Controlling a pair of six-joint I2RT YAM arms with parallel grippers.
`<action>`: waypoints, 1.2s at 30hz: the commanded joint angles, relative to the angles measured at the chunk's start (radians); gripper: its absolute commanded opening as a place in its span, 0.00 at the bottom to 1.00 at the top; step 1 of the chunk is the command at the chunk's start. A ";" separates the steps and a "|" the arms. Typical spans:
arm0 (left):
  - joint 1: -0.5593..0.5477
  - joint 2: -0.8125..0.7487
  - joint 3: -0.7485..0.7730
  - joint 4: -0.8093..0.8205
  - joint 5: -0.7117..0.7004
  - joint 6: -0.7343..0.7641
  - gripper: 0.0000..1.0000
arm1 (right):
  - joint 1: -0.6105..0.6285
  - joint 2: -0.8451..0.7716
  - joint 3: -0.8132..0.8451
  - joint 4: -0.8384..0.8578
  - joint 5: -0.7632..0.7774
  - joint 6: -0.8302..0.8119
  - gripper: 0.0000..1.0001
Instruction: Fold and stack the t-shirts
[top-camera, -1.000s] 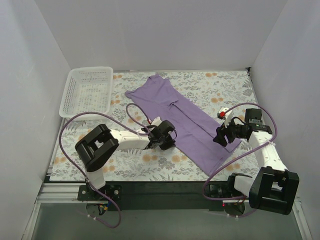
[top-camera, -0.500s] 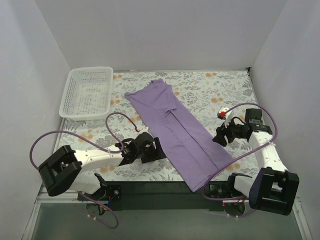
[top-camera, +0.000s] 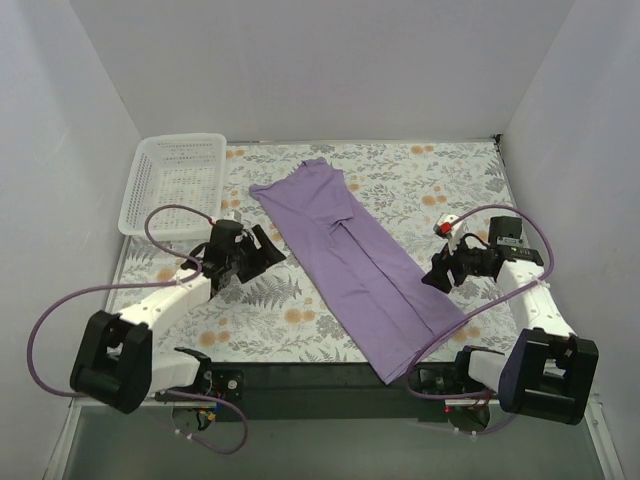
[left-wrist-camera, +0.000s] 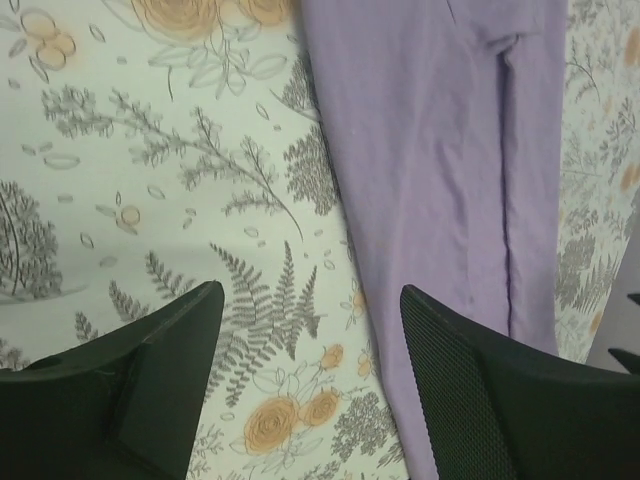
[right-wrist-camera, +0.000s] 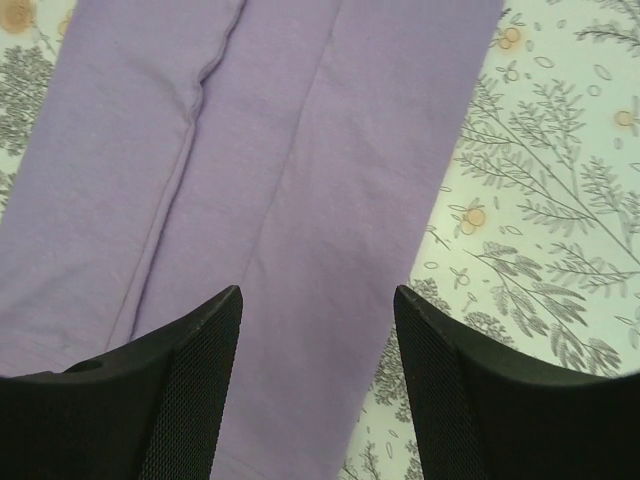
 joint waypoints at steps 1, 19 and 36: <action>0.057 0.119 0.126 0.018 0.144 0.056 0.68 | 0.015 0.089 0.062 0.027 -0.105 0.041 0.69; 0.063 -0.299 -0.031 -0.091 0.184 0.210 0.68 | 0.303 1.238 1.232 0.113 0.094 0.949 0.73; 0.063 -0.295 -0.022 -0.103 0.181 0.234 0.68 | 0.384 1.389 1.342 0.159 0.128 1.010 0.45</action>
